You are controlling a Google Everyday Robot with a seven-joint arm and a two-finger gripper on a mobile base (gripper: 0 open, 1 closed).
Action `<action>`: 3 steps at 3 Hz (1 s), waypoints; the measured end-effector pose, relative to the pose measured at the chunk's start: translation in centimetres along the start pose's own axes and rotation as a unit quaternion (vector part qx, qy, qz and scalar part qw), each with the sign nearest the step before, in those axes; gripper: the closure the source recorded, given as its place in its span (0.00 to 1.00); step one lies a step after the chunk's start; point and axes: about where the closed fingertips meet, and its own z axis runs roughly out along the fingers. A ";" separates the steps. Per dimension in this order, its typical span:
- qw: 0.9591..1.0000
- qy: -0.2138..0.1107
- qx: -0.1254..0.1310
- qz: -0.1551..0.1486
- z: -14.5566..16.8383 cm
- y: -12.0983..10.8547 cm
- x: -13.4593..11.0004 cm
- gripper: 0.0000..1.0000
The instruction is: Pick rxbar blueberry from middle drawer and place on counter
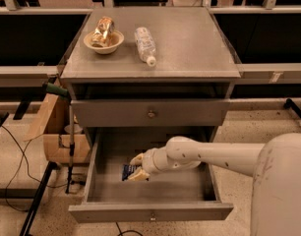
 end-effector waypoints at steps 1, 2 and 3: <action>0.999 0.028 -0.007 -0.021 -5.3 -1.5 -1.2 1.00; 0.997 0.060 -0.011 -0.040 -10.9 -3.3 -1.8 1.00; 0.991 0.112 -0.028 -0.071 -16.2 -4.6 -2.6 1.00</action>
Offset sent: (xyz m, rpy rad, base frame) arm 0.0191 -0.1314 0.1710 -0.2568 -0.0531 0.0764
